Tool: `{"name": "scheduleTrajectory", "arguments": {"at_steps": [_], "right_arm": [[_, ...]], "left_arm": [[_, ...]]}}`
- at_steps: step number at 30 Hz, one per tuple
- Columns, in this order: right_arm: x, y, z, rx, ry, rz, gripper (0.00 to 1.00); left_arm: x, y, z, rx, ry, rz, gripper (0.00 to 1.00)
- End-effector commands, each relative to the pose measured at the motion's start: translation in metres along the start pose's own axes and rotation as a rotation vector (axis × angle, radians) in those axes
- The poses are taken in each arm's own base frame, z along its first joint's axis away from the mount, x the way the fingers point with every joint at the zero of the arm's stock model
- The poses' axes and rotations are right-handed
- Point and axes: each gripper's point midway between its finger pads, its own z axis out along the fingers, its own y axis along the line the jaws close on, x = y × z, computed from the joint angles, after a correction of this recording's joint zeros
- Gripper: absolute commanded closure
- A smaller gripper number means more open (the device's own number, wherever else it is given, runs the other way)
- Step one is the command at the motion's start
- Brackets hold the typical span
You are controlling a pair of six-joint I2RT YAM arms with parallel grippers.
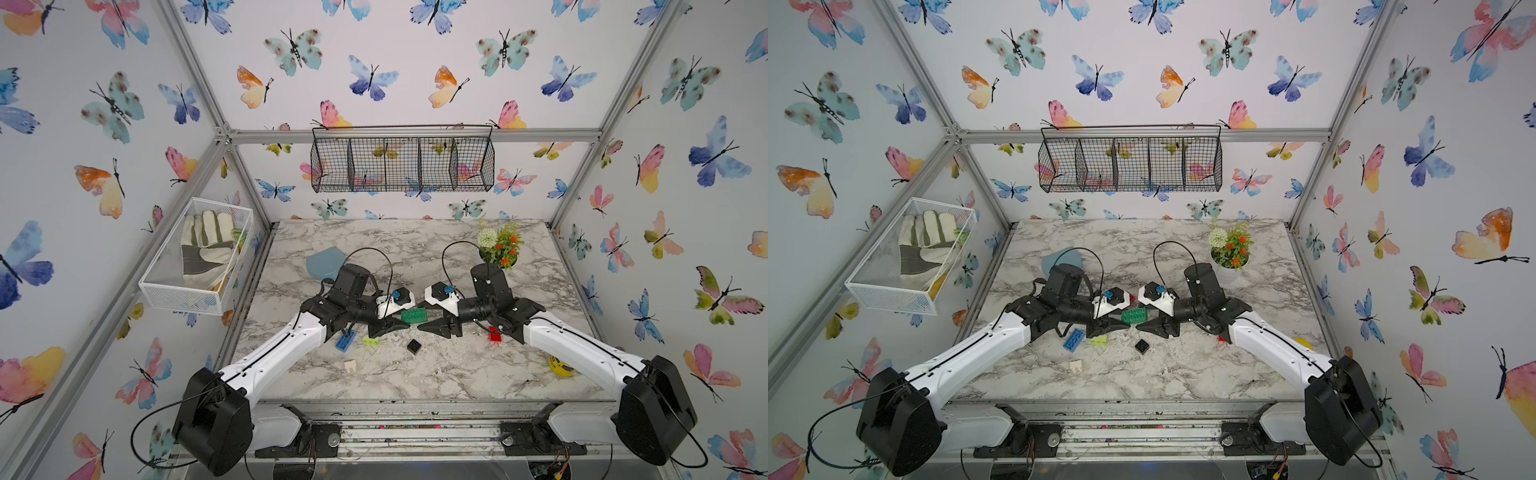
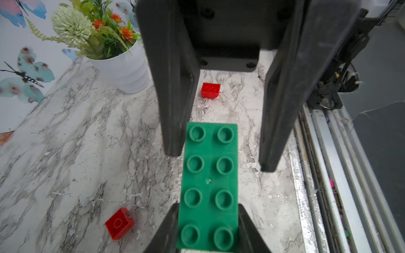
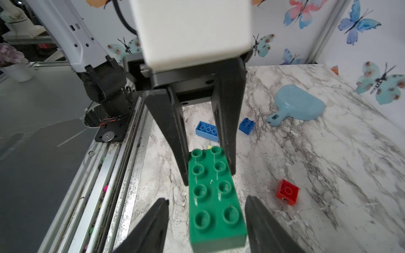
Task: Assemble the number 1 with lego
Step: Pick up the lego brick from the center of the board, then place the lego brick at the center of the board.
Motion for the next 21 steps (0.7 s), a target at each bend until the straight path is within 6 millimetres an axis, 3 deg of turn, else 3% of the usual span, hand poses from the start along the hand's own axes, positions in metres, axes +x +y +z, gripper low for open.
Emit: {"name": "scheduleTrajectory", "arguments": {"at_steps": [1, 6, 9, 16, 21], "right_arm": [[0.015, -0.015, -0.017, 0.196, 0.046, 0.177, 0.38], [0.045, -0.059, -0.069, 0.676, -0.04, 0.581, 0.4], [0.072, -0.07, -0.096, 0.88, -0.016, 0.771, 0.43], [0.074, -0.071, -0.102, 0.913, 0.007, 0.796, 0.45], [0.069, -0.072, -0.107, 0.93, -0.015, 0.772, 0.45]], "left_arm": [[0.041, 0.012, 0.006, -0.101, 0.156, 0.003, 0.78], [0.082, 0.005, 0.03, -0.1, 0.32, 0.019, 0.76], [0.098, 0.009, 0.047, -0.113, 0.414, 0.005, 0.77], [0.115, 0.026, 0.078, -0.118, 0.481, -0.045, 0.77], [0.121, 0.026, 0.095, -0.062, 0.492, 0.002, 0.74]]}}
